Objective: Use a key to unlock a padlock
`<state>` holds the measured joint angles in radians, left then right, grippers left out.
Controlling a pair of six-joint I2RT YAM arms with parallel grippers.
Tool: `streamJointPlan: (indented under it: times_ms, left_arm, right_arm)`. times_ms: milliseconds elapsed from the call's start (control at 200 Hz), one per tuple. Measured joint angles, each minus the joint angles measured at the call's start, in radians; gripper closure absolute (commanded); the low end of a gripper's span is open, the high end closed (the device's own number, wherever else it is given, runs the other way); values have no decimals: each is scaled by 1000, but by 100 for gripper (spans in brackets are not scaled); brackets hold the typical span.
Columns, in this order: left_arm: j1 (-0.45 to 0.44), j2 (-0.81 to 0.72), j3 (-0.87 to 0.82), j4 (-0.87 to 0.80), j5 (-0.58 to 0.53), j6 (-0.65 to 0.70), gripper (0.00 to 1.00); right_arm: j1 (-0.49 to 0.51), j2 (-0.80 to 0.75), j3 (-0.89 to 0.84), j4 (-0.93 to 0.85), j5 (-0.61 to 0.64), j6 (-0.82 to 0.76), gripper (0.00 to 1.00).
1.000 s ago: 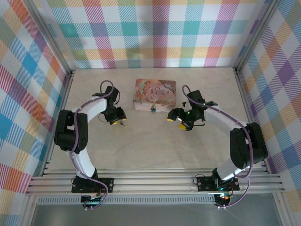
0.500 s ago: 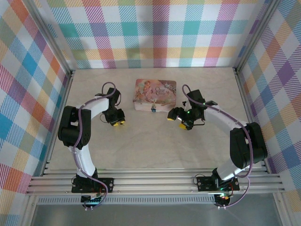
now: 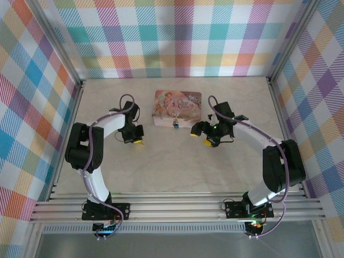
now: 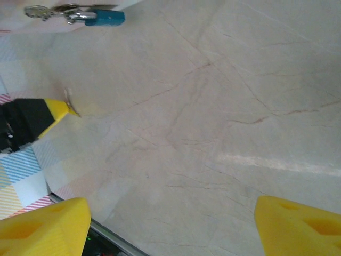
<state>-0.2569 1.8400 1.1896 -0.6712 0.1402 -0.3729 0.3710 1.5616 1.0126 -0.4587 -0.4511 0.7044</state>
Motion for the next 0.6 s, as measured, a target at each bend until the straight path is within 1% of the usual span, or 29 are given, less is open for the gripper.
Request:
streamJointPlan:
  times_ms: [150, 370, 470, 550, 600]
  left_arm:
    - [-38, -92, -45, -3, 12, 4, 100]
    - [-90, -238, -94, 18, 68, 18, 100]
    - [-119, -298, -100, 31, 104, 24, 100]
    - [-140, -340, -100, 48, 127, 23, 100]
    - [-153, -362, -95, 53, 141, 21, 100]
  right_arm:
    - [0, -21, -31, 69, -31, 27, 25]
    - [0, -69, -80, 187, -97, 86, 31]
    - [0, -95, -113, 248, -136, 116, 36]
    - [0, -114, -133, 299, -169, 138, 43]
    - [0, -132, -141, 333, -191, 149, 44]
